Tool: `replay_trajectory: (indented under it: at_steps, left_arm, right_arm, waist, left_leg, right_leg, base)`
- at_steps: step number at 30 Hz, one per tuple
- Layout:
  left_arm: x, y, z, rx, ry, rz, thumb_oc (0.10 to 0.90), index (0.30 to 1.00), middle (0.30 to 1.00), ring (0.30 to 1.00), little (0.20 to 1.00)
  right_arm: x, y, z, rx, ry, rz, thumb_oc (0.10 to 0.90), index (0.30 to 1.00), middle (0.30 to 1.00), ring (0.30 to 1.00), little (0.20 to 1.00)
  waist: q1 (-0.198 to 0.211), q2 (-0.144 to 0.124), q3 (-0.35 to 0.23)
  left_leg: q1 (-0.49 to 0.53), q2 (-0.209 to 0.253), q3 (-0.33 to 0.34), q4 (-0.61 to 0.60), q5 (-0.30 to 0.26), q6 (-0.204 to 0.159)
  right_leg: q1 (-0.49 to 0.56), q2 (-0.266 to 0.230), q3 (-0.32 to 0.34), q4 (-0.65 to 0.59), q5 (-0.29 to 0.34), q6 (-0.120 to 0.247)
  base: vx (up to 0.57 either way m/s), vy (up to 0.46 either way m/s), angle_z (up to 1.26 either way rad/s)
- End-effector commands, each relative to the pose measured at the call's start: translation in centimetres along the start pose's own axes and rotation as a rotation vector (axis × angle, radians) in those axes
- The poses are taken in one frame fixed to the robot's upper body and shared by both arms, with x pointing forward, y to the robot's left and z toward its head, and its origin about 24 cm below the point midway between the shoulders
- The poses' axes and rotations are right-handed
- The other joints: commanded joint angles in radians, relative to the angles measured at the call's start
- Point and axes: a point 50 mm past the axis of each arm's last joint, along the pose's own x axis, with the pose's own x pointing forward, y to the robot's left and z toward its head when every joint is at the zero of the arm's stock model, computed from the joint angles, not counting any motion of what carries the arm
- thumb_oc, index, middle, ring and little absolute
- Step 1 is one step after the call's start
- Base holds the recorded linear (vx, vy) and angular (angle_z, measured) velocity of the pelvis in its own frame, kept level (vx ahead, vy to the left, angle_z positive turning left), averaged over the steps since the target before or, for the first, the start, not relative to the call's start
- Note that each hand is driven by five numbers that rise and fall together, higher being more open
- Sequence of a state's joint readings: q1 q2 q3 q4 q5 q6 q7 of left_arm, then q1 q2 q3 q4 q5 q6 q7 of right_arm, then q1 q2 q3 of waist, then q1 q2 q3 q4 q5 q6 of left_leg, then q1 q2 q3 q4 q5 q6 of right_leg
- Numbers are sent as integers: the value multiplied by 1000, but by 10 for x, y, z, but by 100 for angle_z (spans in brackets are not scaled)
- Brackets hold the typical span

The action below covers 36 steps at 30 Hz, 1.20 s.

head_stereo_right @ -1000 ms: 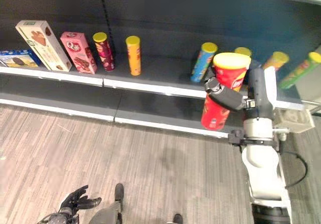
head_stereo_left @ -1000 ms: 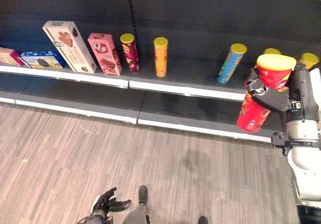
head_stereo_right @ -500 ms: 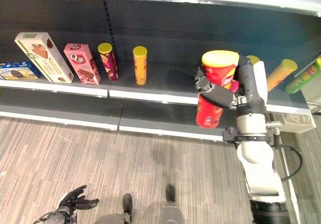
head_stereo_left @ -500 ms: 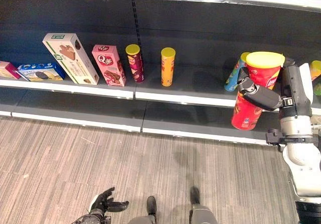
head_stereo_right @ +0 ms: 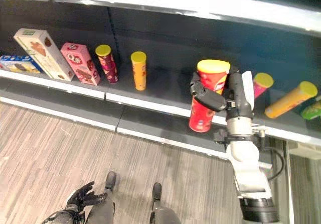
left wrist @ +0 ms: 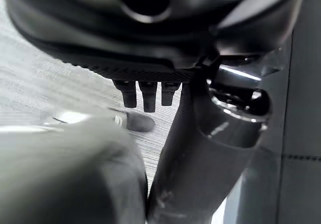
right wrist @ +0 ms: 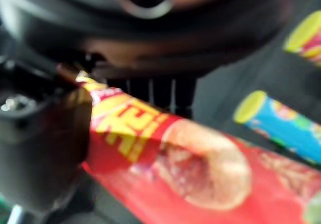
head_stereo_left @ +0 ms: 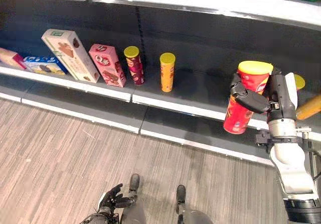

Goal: Put the goods on the table back onto the shelves and tidy them up.

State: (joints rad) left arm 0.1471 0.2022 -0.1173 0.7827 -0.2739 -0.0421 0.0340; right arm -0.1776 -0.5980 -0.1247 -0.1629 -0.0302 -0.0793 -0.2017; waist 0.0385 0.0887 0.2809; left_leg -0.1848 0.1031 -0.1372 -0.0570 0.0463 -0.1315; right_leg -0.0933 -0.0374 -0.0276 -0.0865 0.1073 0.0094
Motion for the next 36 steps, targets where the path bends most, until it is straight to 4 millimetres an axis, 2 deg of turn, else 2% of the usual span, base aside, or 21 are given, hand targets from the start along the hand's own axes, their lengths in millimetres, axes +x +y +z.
replay_trajectory:
  at_steps: [1,5,8,15,16,22,27,31,32,36]
  left_arm:
    - [-3,49,24,68,-99,141,800,900,900,900,900]
    - [-3,59,28,49,-110,192,800,900,900,900,900]
    - [-2,60,27,39,-103,201,800,900,900,900,900]
    - [1,47,30,49,-115,160,800,900,900,900,900]
    - [2,44,35,57,-138,150,800,900,900,900,900]
    - [2,41,45,76,-181,151,800,900,900,900,900]
    - [2,40,48,83,-194,165,800,900,900,900,900]
    - [2,38,54,84,-220,161,800,900,900,900,900]
    - [2,38,59,89,-240,161,800,900,900,900,900]
    - [2,36,63,88,-255,152,800,900,900,900,900]
  right_arm:
    - [27,-28,75,-42,-395,-158,400,300,300,300,300]
    - [32,-23,86,-23,-445,-168,400,300,300,300,300]
    - [33,-20,89,-16,-457,-161,400,300,300,300,300]
    - [41,-14,92,-67,-469,-178,400,300,300,300,300]
    - [46,-16,93,-116,-475,-235,400,300,300,300,300]
    - [50,-26,96,-233,-488,-387,400,300,300,300,300]
    - [53,-24,102,-274,-510,-477,400,300,300,300,300]
    - [59,-25,105,-309,-525,-529,400,300,300,300,300]
    - [64,-30,109,-359,-541,-577,400,300,300,300,300]
    - [71,-37,115,-419,-561,-616,400,300,300,300,300]
  waist:
    - [18,-37,-47]
    - [32,-34,-34]
    - [32,-38,-28]
    - [42,-42,6]
    - [48,-36,31]
    - [59,-18,68]
    - [66,3,94]
    - [74,17,102]
    - [79,28,107]
    - [84,42,109]
  left_leg:
    - [-50,-37,46,162,-74,33]
    - [-84,-64,91,198,-101,56]
    - [-102,-70,94,218,-108,59]
    - [-152,-85,96,270,-123,65]
    - [-173,-87,97,284,-122,64]
    - [-202,-84,96,297,-119,62]
    - [-225,-84,102,308,-115,59]
    - [-235,-85,101,309,-112,58]
    - [-241,-87,100,308,-109,55]
    - [-246,-90,99,306,-106,54]
  right_leg:
    - [32,-213,9,81,-112,152]
    - [-5,-259,19,54,-56,172]
    - [-13,-267,16,50,-46,176]
    - [-43,-284,-4,68,-36,185]
    - [-65,-288,-10,85,-37,185]
    - [-101,-291,-23,115,-40,185]
    - [-129,-300,-38,139,-42,187]
    - [-146,-305,-43,150,-42,188]
    - [-154,-308,-44,156,-43,188]
    - [-166,-310,-40,162,-45,187]
  base:
    - [-24,310,-99]
    - [-26,132,-42]
    - [-43,41,14]
    - [-56,-3,11]
    - [-103,-20,3]
    - [-60,-20,1]
    - [-44,-10,3]
    - [0,0,0]
    - [0,0,0]
    - [0,0,0]
